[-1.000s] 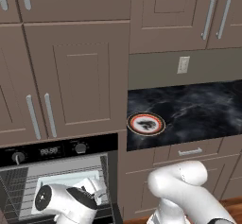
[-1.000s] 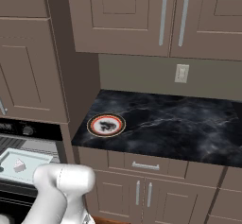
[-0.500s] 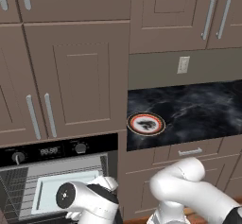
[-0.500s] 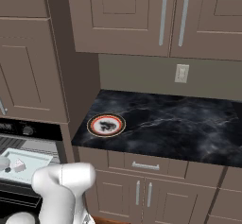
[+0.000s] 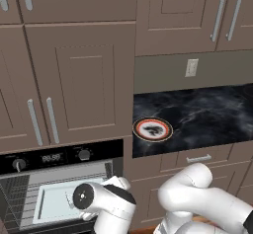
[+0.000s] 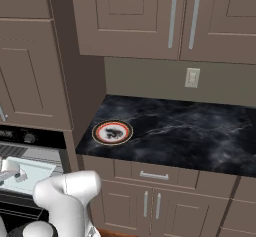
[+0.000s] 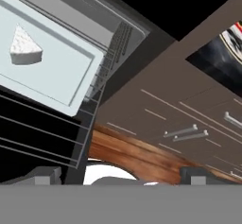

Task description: Take the baked cake out of the oven and place it on the plate for cooling. Then close the oven door.

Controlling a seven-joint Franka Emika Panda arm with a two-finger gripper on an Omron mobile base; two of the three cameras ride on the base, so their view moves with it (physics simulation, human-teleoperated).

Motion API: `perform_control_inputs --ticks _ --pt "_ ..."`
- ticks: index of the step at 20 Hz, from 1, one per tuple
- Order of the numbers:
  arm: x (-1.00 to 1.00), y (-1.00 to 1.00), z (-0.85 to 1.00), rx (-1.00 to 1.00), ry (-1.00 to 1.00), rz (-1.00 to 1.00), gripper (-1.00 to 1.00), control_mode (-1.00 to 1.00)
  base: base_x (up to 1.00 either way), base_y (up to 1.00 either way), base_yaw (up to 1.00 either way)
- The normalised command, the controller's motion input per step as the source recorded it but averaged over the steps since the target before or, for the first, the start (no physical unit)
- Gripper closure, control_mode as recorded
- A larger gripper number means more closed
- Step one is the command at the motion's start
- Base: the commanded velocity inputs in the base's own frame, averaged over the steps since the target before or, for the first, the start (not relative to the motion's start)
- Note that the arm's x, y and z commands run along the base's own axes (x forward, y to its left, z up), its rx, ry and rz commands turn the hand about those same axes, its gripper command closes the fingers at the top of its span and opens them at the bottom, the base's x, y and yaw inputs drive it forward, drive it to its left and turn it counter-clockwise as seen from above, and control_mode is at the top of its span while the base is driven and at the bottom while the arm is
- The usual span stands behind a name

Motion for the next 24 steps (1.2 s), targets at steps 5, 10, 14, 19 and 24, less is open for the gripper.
perform_control_inputs --ticks 5,10,14,19,24 --pt "0.27 -0.06 -0.02 0.00 0.00 0.00 -1.00 -1.00 0.00 0.00 0.00" --pt "0.33 0.01 -0.09 0.03 -0.04 0.00 -1.00 -1.00 0.00 0.00 0.00" --pt "0.30 0.16 -0.13 0.02 -0.04 0.00 -1.00 -1.00 0.00 0.00 0.00" --pt "0.28 0.28 -0.18 0.06 0.00 0.00 -1.00 -1.00 0.00 0.00 0.00" --pt "0.16 0.33 -0.14 0.08 0.00 0.00 -1.00 -1.00 0.00 0.00 0.00"
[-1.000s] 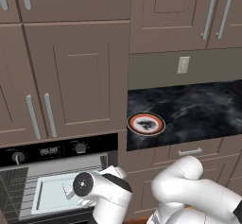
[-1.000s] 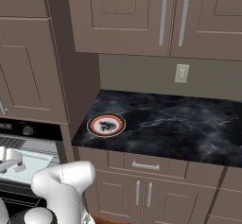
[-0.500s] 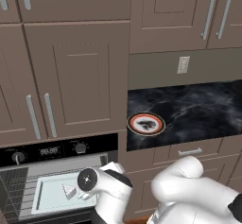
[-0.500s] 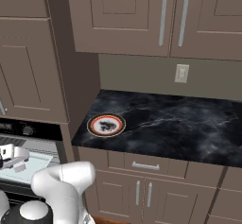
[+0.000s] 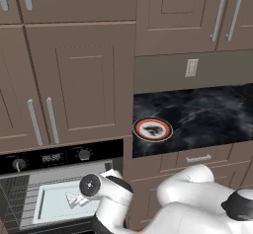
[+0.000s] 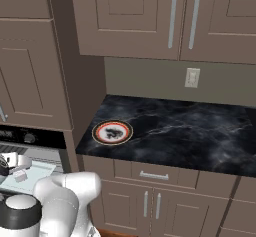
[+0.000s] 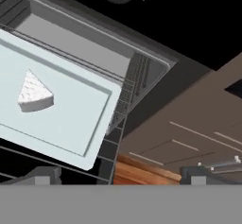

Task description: Take the baked cake out of the oven and place it on the plate for cooling. Then close the oven door.

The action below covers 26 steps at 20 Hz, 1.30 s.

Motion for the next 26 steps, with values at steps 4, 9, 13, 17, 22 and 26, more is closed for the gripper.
perform_control_inputs --ticks 4,9,13,17,22,26 --pt "0.01 0.47 -0.10 0.06 0.00 0.02 -1.00 -1.00 0.00 0.00 0.00" --pt "0.06 0.28 -0.14 0.01 0.00 0.02 -1.00 -1.00 0.00 0.00 0.00" --pt "0.10 0.03 -0.21 0.00 0.00 0.04 -1.00 -1.00 0.00 0.00 0.00" --pt "0.06 0.00 -0.22 0.01 0.03 0.05 -1.00 -1.00 0.00 0.00 0.00" --pt "0.06 0.05 -0.22 0.02 0.01 0.06 -1.00 -1.00 0.00 0.00 0.00" --pt "0.17 0.04 -0.15 0.01 0.00 0.05 -1.00 -1.00 0.00 0.00 0.00"
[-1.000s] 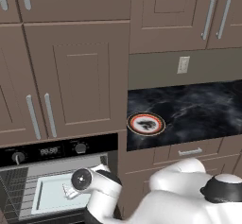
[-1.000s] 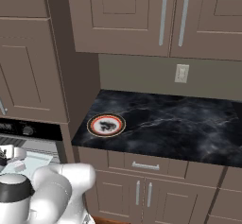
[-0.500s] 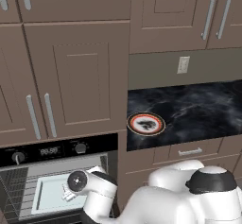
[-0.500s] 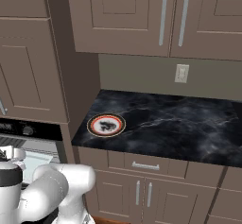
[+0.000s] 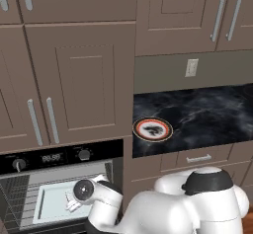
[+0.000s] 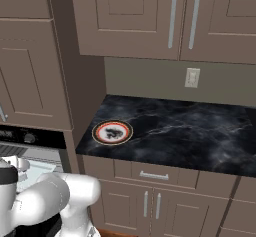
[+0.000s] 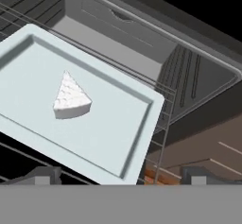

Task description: Take the baked cake out of the oven and place it on the plate for cooling. Then close the oven door.

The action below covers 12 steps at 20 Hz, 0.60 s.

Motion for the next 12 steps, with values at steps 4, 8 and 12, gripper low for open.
perform_control_inputs --ticks 4,8,12 --pt "0.20 0.00 -0.10 0.00 0.00 0.05 -1.00 -1.00 0.00 0.00 0.00" --pt "0.20 0.03 -0.06 0.00 0.00 0.03 -1.00 -1.00 0.00 0.00 0.00" --pt "0.13 0.20 -0.11 0.00 0.01 0.00 -1.00 -1.00 0.00 0.00 0.00"
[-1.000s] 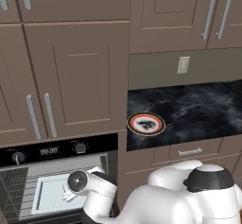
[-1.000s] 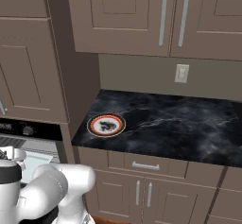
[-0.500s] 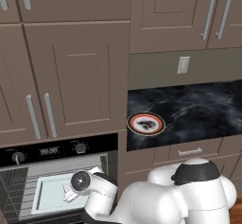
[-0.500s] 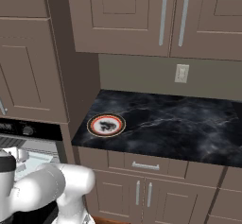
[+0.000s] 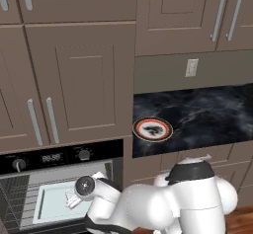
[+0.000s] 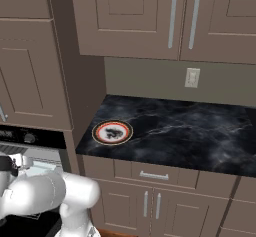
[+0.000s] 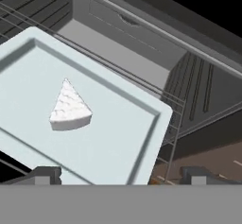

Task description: Take the baked cake out of the oven and place it on the plate for cooling. Then close the oven door.

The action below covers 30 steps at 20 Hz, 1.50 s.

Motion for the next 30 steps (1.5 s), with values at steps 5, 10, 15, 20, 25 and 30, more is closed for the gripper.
perform_control_inputs --ticks 5,10,15,20,25,30 --pt "0.13 0.20 -0.12 0.03 0.01 0.00 -1.00 -1.00 0.00 0.00 0.00" --pt "0.11 0.16 -0.13 0.03 0.00 0.00 -1.00 -1.00 0.00 0.00 0.00" --pt "0.08 0.11 -0.20 0.02 0.01 0.00 -1.00 -1.00 0.00 0.00 0.00" --pt "0.06 0.18 -0.25 0.03 0.02 0.00 -1.00 -1.00 0.00 0.00 0.00" --pt "0.15 0.20 -0.15 0.02 0.01 0.00 -1.00 -1.00 0.00 0.00 0.00" --pt "0.18 0.07 -0.11 0.00 0.02 0.01 -1.00 -1.00 0.00 0.00 0.00"
